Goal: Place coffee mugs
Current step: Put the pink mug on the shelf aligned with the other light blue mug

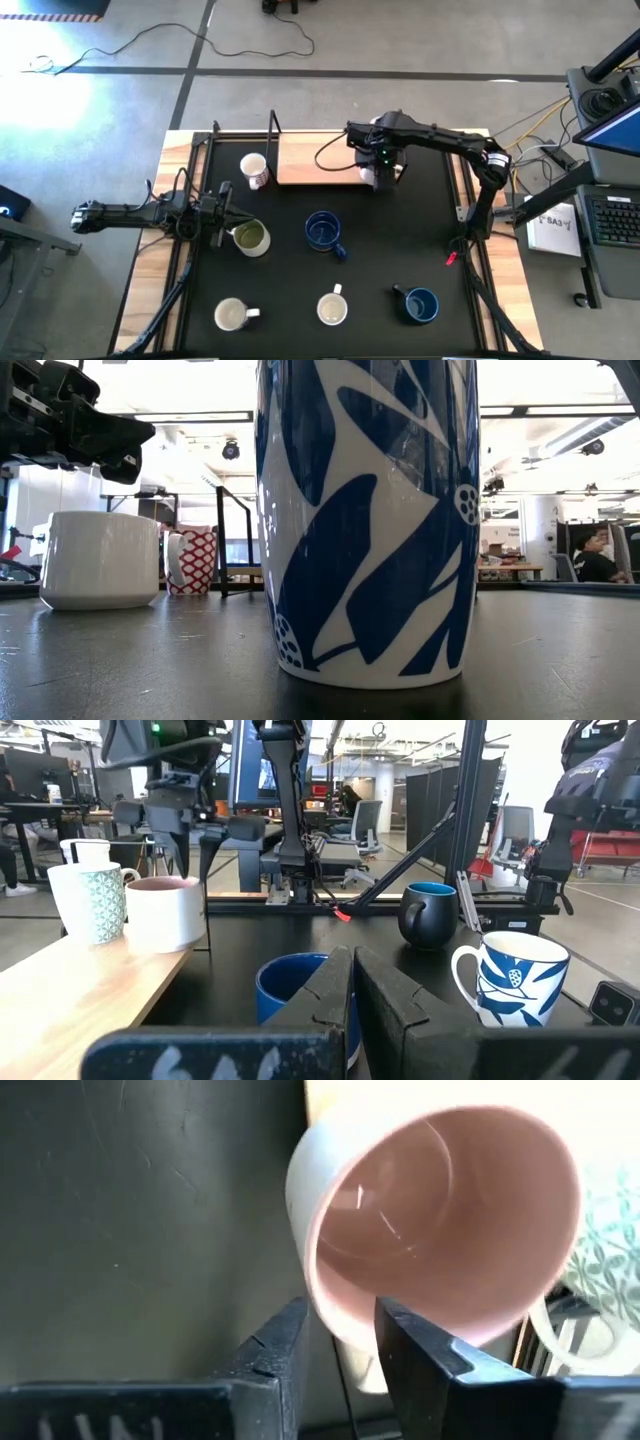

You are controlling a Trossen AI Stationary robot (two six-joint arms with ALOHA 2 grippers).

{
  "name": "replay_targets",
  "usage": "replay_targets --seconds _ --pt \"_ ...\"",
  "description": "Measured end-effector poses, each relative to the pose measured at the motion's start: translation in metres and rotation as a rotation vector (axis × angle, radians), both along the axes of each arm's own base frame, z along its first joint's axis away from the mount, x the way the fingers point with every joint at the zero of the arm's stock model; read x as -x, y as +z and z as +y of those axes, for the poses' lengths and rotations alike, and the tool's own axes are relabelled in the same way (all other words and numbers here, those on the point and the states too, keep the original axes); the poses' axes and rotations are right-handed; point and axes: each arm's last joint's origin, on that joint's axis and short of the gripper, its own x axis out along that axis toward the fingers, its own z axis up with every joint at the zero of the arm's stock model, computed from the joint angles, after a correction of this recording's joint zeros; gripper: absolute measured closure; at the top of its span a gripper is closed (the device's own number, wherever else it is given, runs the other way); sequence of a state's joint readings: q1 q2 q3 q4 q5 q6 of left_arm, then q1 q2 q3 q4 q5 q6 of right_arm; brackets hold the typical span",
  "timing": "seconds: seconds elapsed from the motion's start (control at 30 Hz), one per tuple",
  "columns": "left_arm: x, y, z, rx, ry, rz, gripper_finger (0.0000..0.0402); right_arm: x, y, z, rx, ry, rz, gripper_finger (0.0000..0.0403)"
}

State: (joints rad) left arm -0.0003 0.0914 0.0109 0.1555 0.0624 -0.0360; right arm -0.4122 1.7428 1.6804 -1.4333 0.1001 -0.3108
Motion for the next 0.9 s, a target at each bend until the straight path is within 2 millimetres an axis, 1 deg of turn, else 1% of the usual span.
replay_targets --seconds 0.1,0.27,0.37,0.63,0.9 --pt "0.0 0.0 0.0 0.0 0.0 0.0 0.0402 -0.003 0.005 0.0 -0.03 -0.077 -0.053 0.029" --pt "0.0 0.0 0.0 0.0 0.0 0.0 0.0402 -0.009 0.004 -0.001 -0.06 -0.277 -0.148 0.0298" --pt "0.0 0.0 0.0 0.0 0.0 0.0 0.0402 -0.012 0.005 -0.002 -0.058 -0.339 -0.186 0.0304" --pt "0.0 0.0 0.0 0.0 0.0 0.0 0.0402 -0.018 0.005 -0.004 -0.047 -0.38 -0.244 0.0307" --pt "0.0 0.0 0.0 0.0 0.0 0.0 0.0402 -0.02 -0.001 -0.006 -0.03 -0.372 -0.255 0.0307"
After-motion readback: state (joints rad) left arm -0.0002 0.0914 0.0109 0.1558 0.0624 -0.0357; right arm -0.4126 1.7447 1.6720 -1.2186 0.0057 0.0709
